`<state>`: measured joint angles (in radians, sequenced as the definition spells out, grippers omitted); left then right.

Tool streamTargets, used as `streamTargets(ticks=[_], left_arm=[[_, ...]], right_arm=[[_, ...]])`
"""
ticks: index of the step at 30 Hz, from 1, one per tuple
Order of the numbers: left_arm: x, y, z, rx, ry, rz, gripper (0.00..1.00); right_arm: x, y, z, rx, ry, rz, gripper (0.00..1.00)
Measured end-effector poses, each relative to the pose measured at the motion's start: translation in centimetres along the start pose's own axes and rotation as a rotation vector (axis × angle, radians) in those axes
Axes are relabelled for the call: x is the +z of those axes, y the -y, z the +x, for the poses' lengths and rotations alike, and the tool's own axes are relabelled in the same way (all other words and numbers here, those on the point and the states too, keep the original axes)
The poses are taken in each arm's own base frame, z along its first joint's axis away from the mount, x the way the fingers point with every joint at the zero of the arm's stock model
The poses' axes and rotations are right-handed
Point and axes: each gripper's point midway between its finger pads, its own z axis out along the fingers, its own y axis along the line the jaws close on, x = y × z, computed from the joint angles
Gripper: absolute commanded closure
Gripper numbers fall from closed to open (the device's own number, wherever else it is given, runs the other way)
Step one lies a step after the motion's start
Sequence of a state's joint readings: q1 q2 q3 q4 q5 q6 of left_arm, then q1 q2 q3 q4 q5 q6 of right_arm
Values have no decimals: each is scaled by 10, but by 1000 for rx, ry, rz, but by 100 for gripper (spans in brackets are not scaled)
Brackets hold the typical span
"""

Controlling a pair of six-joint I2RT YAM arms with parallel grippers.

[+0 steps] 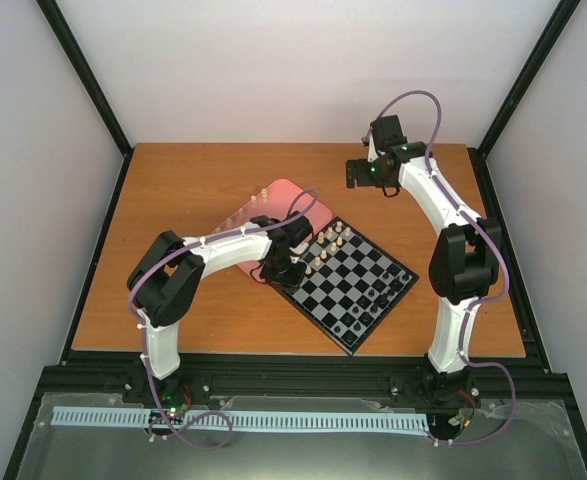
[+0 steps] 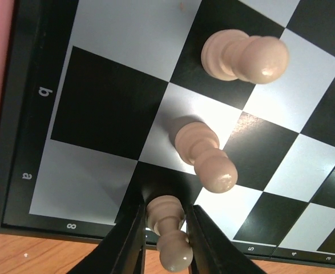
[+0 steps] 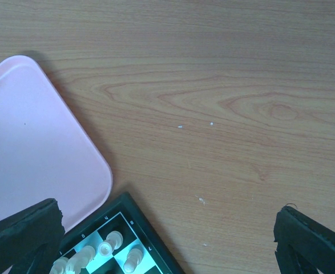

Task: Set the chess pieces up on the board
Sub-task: Place the chess piece on the chessboard.

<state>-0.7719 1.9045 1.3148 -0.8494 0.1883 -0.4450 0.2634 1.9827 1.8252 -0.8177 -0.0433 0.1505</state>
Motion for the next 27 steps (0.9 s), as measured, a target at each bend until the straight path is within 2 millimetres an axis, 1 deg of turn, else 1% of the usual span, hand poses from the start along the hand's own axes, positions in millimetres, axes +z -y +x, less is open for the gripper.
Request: streamTargets(ticks=[7, 12, 18, 20, 25, 26, 27], left_arm=[[0, 1, -2, 1, 6, 2, 71], [0, 1, -2, 2, 9, 2, 69], [-5, -1, 0, 4, 4, -11, 62], [-12, -2, 1, 8, 9, -17, 58], [-40, 4, -6, 35, 64, -12, 46], [-46, 6, -8, 40, 78, -11, 39], [-52, 7, -11, 44, 95, -10, 38]], right_arm=[[0, 0, 0, 1, -1, -2, 0], [0, -1, 0, 1, -2, -9, 0], [0, -2, 0, 1, -3, -16, 0], [0, -2, 0, 1, -3, -16, 0], [0, -2, 0, 1, -3, -17, 0], [0, -2, 0, 1, -3, -17, 0], [0, -2, 0, 1, -3, -17, 0]])
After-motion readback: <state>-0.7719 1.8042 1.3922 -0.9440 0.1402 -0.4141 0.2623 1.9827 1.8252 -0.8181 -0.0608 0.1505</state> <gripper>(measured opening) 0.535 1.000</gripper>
